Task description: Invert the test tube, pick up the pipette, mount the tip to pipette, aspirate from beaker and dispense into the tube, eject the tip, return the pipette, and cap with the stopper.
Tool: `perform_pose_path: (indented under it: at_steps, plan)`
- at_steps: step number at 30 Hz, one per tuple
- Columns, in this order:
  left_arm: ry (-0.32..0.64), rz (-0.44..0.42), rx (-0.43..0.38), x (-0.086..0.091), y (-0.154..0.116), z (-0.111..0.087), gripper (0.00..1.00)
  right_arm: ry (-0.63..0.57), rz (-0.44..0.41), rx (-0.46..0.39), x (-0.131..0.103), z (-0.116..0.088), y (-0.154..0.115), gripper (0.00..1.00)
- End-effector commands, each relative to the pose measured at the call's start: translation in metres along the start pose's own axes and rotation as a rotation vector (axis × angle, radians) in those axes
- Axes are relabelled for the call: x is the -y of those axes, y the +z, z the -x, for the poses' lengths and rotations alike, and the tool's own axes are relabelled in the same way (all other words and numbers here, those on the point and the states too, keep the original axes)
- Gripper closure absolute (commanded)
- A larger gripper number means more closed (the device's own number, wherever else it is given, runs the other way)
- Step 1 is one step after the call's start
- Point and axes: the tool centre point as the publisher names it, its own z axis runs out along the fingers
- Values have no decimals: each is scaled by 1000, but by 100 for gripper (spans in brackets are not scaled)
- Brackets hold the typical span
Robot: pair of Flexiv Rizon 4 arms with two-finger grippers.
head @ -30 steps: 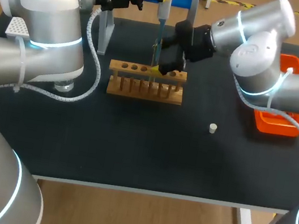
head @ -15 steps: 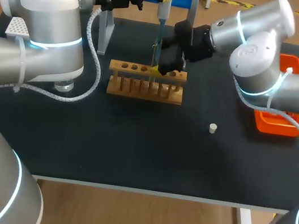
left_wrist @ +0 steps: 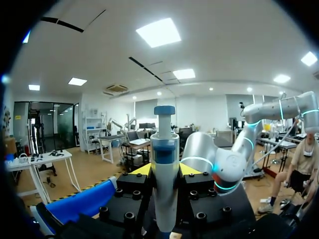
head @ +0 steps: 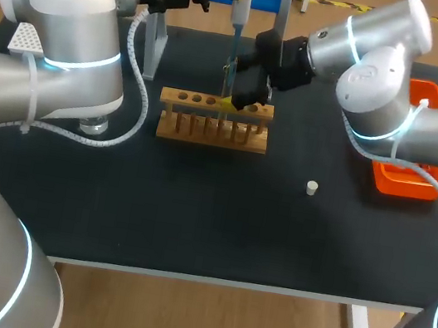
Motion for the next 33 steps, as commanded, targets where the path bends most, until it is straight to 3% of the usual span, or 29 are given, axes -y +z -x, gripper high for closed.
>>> perform_pose_path:
  at_steps: [1,33]
  plan:
    - [6,3,11,5,0,-5,100,0,-2,-3,0,1,0,0]
    - [87,26,14,40,5,-20,100,0,-2,-3,0,1,0,0]
